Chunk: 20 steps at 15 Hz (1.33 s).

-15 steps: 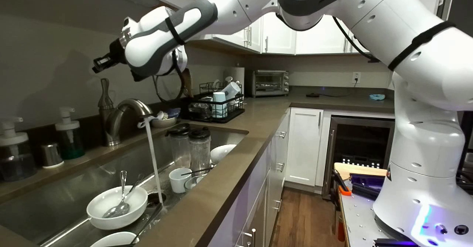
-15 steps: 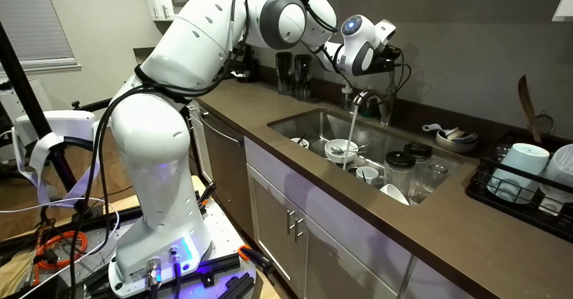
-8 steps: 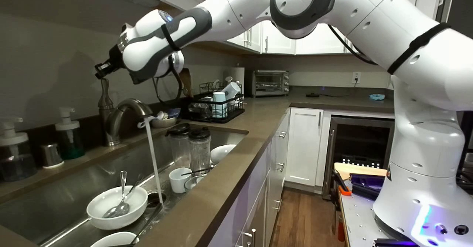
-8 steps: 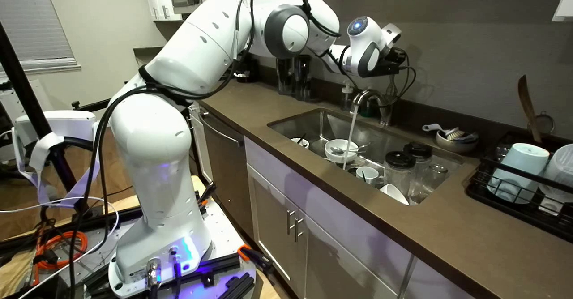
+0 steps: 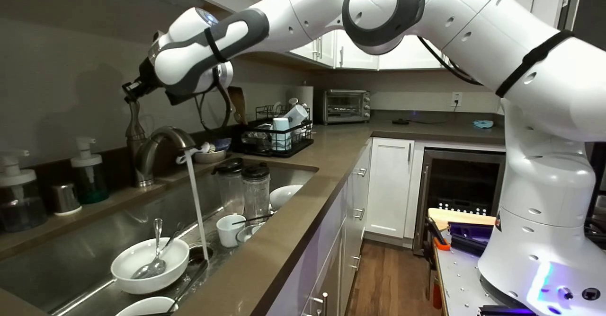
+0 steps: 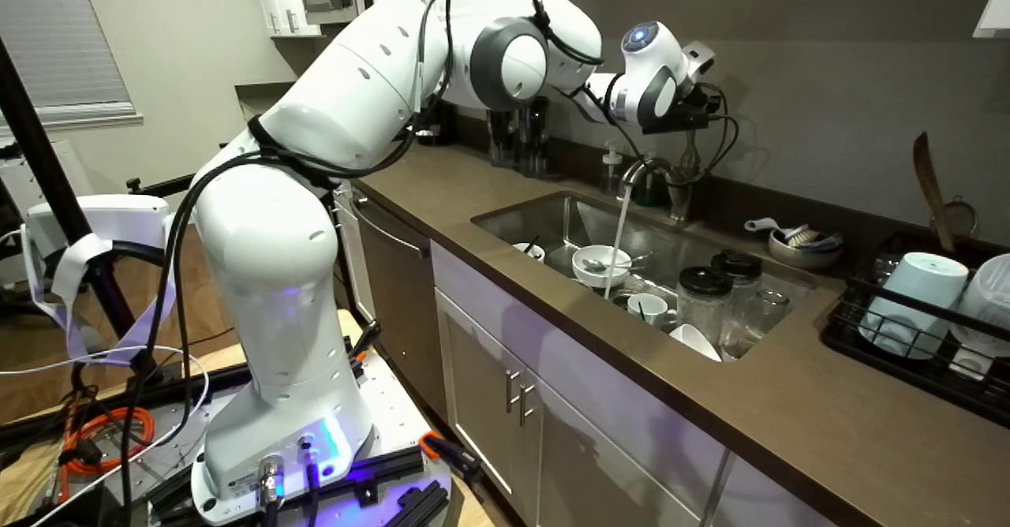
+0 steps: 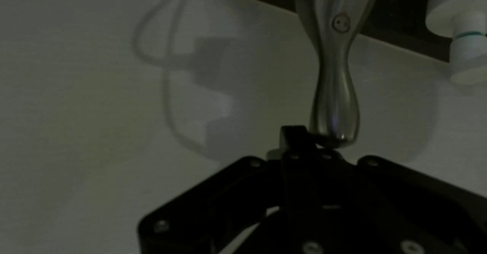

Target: Push the faucet handle down

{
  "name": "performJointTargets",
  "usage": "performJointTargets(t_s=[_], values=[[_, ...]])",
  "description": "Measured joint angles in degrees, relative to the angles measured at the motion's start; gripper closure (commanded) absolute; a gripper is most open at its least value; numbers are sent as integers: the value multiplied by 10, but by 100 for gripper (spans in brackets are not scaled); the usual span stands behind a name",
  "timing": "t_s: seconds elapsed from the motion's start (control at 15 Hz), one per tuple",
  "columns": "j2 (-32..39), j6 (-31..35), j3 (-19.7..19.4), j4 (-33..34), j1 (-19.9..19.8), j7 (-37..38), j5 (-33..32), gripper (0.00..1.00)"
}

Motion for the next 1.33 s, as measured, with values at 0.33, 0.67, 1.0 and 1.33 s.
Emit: performJointTargets(t_s=[0.33,0.67,1.0,1.33], values=[[-1,-34,11,13,-7,0,0,100],[-1,-38,14,14,-9,0,0,100],[-2,-37,18,12,-11,0,0,100],[-13,-22,18,-10,-12,2,0,100]])
